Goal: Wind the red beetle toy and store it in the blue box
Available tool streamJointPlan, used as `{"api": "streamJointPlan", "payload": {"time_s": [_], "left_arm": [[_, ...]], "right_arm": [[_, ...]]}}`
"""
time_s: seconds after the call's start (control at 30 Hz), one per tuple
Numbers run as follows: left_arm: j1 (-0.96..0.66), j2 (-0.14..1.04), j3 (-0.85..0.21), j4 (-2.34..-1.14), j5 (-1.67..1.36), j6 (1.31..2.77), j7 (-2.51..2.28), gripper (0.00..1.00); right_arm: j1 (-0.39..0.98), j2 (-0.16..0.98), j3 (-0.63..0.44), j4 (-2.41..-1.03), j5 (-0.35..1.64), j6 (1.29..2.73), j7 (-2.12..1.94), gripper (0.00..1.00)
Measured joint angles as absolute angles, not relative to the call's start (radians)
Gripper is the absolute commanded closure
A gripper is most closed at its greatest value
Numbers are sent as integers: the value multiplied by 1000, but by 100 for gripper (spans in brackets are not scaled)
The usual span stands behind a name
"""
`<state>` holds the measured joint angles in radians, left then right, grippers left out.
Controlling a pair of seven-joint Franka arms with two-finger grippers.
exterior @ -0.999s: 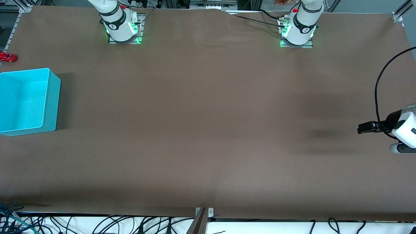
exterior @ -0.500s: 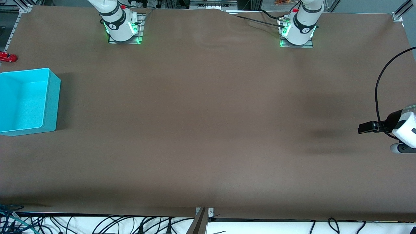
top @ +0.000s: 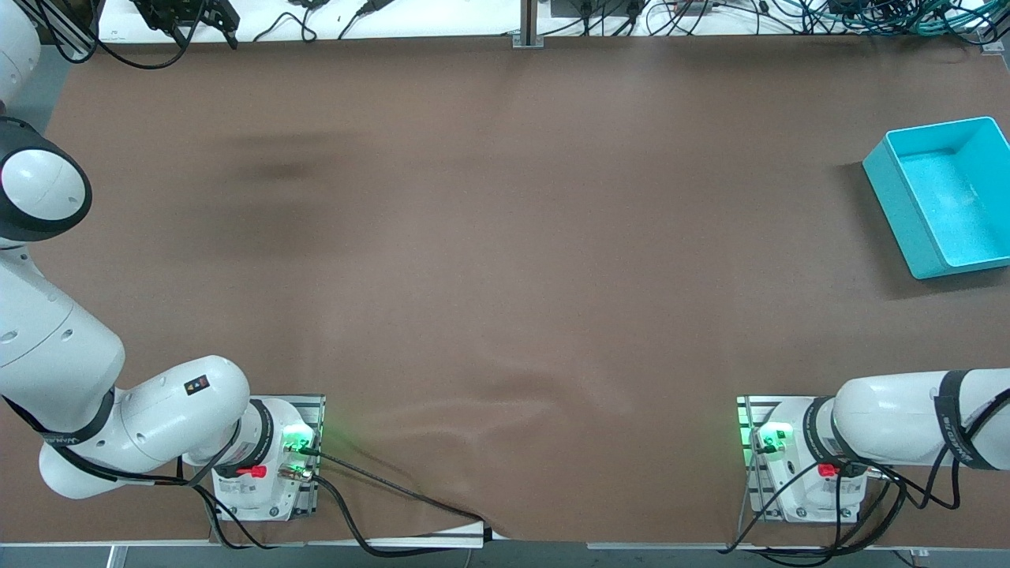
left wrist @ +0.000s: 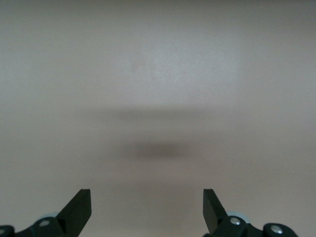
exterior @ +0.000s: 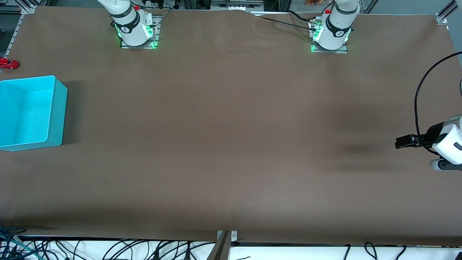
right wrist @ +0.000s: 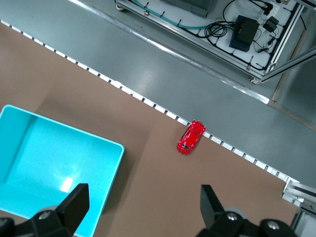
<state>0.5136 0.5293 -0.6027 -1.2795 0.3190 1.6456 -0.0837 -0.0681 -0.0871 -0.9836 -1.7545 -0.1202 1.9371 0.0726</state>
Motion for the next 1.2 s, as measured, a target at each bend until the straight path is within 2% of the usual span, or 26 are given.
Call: {"api": "streamJointPlan", "payload": {"time_s": [0.37, 0.7, 0.93, 1.07, 1.2], "left_arm": [[513, 531, -602, -1280, 333, 1645, -84, 0], [509, 531, -602, -1280, 333, 1645, -84, 0], [509, 531, -602, -1280, 333, 1645, -84, 0], [509, 531, -602, -1280, 333, 1645, -84, 0], [509, 531, -602, -1280, 333, 1645, -84, 0]], "right_arm": [[-65, -115, -976, -1754, -125, 1937, 163, 0], [-76, -150, -1002, -1777, -248, 1942, 198, 0], [-82, -163, -1088, -1866, -256, 2076, 192, 0], [-82, -155, -1101, -1931, -257, 2183, 192, 0], [-78, -117, -1099, -1973, -257, 2233, 197, 0]]}}
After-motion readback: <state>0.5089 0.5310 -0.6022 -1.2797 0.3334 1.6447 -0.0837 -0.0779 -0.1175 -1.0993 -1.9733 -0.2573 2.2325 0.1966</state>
